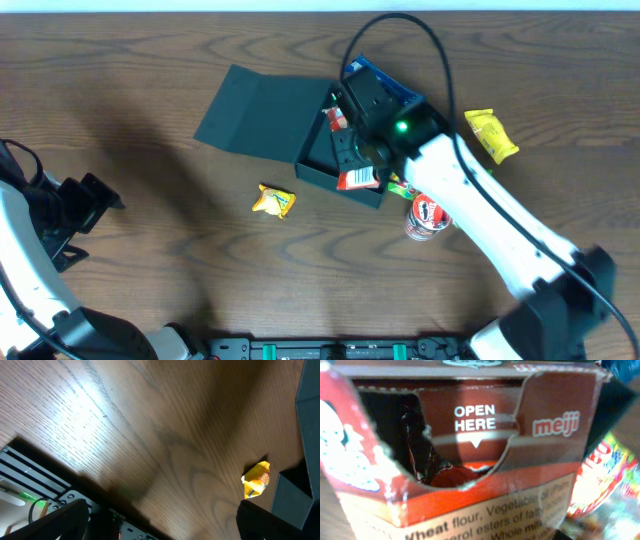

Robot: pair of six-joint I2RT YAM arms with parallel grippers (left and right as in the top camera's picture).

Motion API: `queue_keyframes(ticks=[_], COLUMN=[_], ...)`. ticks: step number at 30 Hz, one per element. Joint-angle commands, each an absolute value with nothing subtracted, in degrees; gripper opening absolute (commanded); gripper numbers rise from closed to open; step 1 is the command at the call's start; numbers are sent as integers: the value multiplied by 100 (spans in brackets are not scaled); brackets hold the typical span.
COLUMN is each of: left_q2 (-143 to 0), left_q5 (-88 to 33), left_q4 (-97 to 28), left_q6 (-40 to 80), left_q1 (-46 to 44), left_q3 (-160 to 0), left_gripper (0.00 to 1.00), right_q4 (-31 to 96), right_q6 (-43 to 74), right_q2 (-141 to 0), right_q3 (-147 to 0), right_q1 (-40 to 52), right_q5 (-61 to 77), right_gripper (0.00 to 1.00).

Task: Pack container
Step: 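Carry the Hello Panda box over the black box and lower it inside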

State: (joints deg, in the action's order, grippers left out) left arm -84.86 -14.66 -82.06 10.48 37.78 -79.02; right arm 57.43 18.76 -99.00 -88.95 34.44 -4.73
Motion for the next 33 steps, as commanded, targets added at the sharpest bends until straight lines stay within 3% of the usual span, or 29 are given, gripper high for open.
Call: queue_keyframes(ticks=[1, 13, 18, 23, 31, 33], left_q2=[-8466, -8466, -8466, -8466, -8466, -8466], left_q5=[-1444, -1444, -1444, -1441, -1444, -1441], left_q4=[-8226, -8226, -8224, -8224, -8224, -8224], left_q6=[1048, 1048, 1048, 1048, 1048, 1048], left_q1=[3800, 3800, 3800, 3800, 3800, 3800], left_q3=[-7966, -7966, -7966, -7966, -7966, -7966], left_gripper=[95, 95, 95, 95, 95, 95], right_q4=[5749, 5771, 5660, 5660, 5599, 5607], right_q6=[873, -1221, -2506, -3677, -3997, -3999], right_q2=[-10283, -11026, -11262, -11574, -11826, -11826], right_q3=[-9275, -9679, -9679, -9679, -9679, -9679], right_q1=[3253, 3028, 3070, 3079, 3079, 3079], right_q5=[-910, -1146, -558, 10, 23, 14], right_gripper=[38, 33, 32, 40, 40, 48])
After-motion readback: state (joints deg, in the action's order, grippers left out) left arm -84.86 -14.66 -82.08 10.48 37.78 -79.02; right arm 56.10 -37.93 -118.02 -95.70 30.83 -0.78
